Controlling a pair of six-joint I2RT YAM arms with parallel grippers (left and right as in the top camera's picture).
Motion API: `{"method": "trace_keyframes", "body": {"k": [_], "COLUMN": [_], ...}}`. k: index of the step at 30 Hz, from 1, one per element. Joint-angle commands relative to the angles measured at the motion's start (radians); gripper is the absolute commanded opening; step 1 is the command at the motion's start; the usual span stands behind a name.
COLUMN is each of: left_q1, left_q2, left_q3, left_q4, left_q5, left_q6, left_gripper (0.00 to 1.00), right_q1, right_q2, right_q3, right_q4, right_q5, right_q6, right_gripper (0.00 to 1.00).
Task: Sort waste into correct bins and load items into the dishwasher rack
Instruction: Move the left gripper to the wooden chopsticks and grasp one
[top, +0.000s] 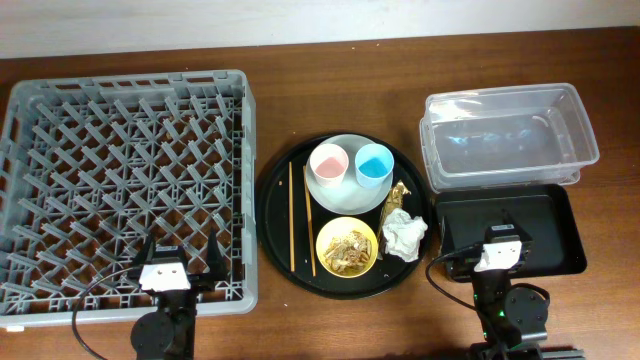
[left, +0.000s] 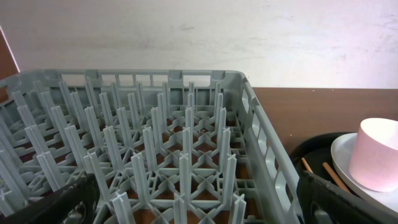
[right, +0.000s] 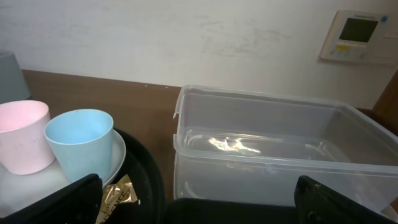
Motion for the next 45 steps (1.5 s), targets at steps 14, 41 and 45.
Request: {"method": "trace_keyframes", "body": {"k": [14, 41, 45], "left_q1": [-0.003, -0.595, -0.595], "left_q2": [1.266, 1.776, 1.862], "left_q3": [1.722, 1.230, 1.230], "left_q4": [-1.194, -0.736, -0.704], "left_q5": [0.409, -0.122, -0.151], "left_q6": [-0.004, -0.547, -0.547], "left_gripper": [0.99, 0.27, 0.26], "right_q1": [-0.006, -0.006, -0.006], "right_q2": [-0.006, -0.006, -0.006], "right_q3": [-0.008, -0.008, -0.008], "right_q4": [-0.004, -0.004, -0.004], "right_q5": [0.000, -0.001, 0.000], "right_q6": [0.009, 0.009, 0.009], "right_gripper": [0.99, 0.99, 0.99]}}
